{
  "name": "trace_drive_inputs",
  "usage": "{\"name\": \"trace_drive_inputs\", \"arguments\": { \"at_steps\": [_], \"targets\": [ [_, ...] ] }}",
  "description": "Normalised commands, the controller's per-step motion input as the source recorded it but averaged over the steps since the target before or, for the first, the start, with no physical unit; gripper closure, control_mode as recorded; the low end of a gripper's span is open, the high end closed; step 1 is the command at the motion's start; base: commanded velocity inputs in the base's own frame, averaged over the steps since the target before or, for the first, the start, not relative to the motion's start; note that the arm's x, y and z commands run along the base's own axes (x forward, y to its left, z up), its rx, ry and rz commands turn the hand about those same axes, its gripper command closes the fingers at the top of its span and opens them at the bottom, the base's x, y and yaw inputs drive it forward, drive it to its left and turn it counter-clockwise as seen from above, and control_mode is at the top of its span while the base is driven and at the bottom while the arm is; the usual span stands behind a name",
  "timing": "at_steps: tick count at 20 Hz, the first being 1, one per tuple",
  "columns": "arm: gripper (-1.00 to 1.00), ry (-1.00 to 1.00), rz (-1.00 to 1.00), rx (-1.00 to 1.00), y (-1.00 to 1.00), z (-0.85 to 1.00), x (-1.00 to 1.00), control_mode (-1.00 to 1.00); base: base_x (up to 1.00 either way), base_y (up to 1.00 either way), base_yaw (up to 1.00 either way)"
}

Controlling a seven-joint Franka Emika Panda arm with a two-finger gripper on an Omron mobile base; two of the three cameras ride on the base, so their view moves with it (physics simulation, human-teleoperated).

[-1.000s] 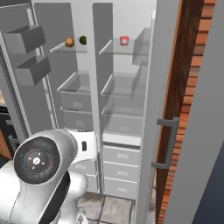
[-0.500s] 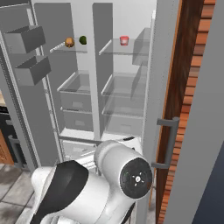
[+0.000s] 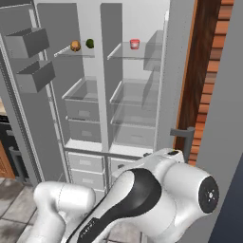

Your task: There's a chicken drumstick in the fridge that needs to be moved to the freezer for freezing. Pick up the chicken drumstick from the fridge, place it on any shelf in the freezer, and close the fridge and freezer doors when done.

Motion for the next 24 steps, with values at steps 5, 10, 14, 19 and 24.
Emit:
{"name": "trace_drive_inputs", "arguments": {
  "at_steps": [5, 10, 14, 19, 24],
  "targets": [
    [-1.00, 0.00, 0.13, 0.17, -0.72, -0.19, 0.13, -1.00, 0.00, 0.00, 0.00],
    [-1.00, 0.00, 0.09, 0.17, -0.61, -0.26, 0.29, -1.00, 0.00, 0.00, 0.00],
    [-1.00, 0.00, 0.03, 0.09, -0.41, -0.26, 0.50, -1.00, 0.00, 0.00, 0.00],
    [-1.00, -0.09, 0.02, 0.03, -0.13, -0.32, 0.37, -1.00, 0.00, 0.00, 0.00],
    [-1.00, -0.10, 0.01, 0.03, -0.33, -0.36, 0.36, -1.00, 0.00, 0.00, 0.00]
  ]
}}
